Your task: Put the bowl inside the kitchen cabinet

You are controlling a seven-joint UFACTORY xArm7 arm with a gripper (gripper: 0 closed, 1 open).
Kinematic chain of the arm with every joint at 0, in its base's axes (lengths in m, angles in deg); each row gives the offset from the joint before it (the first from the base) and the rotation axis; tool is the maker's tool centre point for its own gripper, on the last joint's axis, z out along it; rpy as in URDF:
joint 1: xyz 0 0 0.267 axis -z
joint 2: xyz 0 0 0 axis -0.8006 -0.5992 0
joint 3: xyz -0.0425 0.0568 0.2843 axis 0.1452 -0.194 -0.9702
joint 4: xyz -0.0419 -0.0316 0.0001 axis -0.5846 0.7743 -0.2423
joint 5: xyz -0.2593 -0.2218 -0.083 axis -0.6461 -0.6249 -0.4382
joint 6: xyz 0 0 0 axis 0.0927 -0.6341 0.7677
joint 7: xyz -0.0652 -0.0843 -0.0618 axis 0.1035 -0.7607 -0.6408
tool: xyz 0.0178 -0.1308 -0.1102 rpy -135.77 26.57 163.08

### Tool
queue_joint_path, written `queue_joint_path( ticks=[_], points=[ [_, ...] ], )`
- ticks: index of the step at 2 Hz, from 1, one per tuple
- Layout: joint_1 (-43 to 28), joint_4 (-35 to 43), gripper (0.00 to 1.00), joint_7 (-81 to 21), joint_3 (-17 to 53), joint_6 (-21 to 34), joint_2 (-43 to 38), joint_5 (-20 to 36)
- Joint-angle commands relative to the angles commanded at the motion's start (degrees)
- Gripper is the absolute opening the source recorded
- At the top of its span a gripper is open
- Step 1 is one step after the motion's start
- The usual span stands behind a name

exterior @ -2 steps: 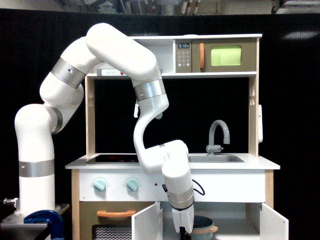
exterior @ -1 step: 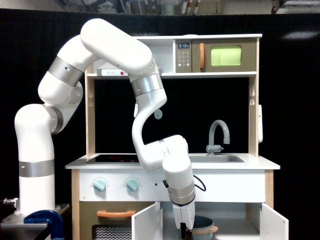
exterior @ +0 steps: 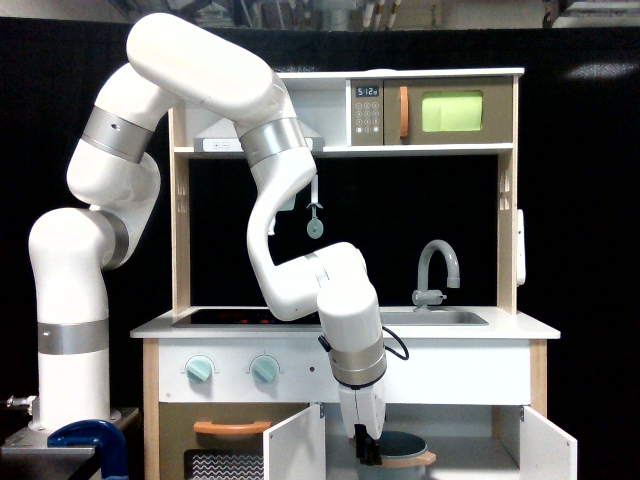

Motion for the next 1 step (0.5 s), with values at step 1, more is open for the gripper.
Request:
queue_joint_path(
  ticks=[1],
  points=[
    [5.49, -3.03, 1.00, 4.09, 5.31, 8.13, 9.84, -12.19]
  ],
)
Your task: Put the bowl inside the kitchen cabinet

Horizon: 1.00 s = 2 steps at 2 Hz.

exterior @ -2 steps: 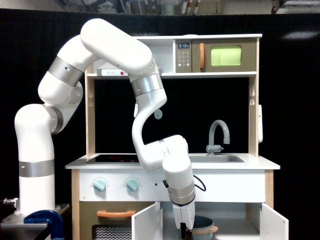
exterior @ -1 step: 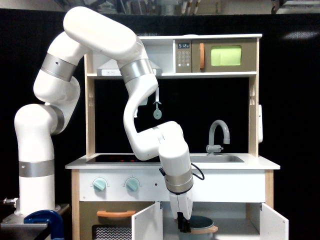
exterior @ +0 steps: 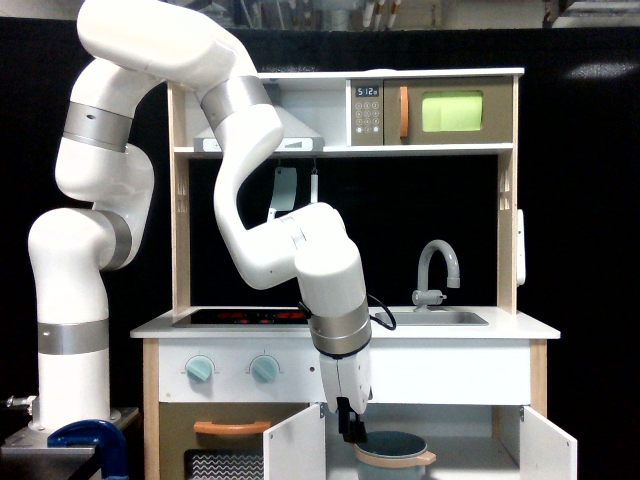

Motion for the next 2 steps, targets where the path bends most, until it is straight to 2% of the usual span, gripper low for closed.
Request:
queue_joint_path(
  ticks=[1, 2],
  points=[
    [4.35, -0.62, 1.00, 1.38, 4.26, 6.83, 6.14, -8.36],
    [4.35, -0.62, 1.00, 1.38, 4.26, 6.83, 6.14, -8.36]
  ],
)
